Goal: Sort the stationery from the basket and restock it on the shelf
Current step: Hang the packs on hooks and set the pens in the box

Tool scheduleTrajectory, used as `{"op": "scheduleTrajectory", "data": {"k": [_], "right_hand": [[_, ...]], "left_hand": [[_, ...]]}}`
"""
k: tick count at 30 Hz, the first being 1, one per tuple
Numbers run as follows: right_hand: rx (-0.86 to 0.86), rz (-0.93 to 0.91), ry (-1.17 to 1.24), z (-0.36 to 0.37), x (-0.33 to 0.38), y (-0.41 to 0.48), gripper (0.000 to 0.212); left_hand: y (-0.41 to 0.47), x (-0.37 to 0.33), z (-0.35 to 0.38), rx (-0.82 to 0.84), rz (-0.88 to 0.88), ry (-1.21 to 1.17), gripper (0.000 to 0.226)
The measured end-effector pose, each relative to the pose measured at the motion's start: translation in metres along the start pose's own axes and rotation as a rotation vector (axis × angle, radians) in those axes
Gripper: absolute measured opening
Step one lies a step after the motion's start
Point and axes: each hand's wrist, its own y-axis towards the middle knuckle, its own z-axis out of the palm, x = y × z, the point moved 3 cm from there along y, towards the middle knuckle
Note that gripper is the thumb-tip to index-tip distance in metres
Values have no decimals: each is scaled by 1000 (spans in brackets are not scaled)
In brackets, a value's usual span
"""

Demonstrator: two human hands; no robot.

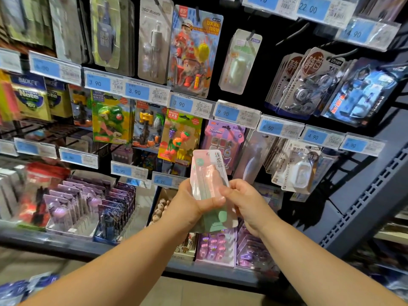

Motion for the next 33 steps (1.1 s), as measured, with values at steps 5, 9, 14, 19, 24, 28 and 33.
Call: {"op": "scheduleTrajectory", "data": {"k": [5, 9, 14, 19, 24, 28, 33], "right_hand": [[-179, -1, 191, -17, 2, -3, 26], [-375, -86, 194, -40, 5, -4, 17], [-498, -143, 215, -58, 5, 2, 29], [-547, -144, 205, -65, -1, 12, 29], [-553, -158, 217, -66, -3, 23, 30], [-619, -174, 224, -68, -11, 28, 36], [-660, -150, 163, -71, -16, 39, 45]], "left_hand": [[0, 5, -3, -114, -107, 2, 41], [4, 7, -7, -164, -125, 42, 56], [3, 5, -5, -168, -146, -6, 46], [0, 4, -9, -160, -187, -9, 40], [-1, 5, -14, -175, -204, 15, 43], [-1, 5, -16, -194, -213, 29, 42], [0, 3, -17, -197, -212, 29, 38]]}}
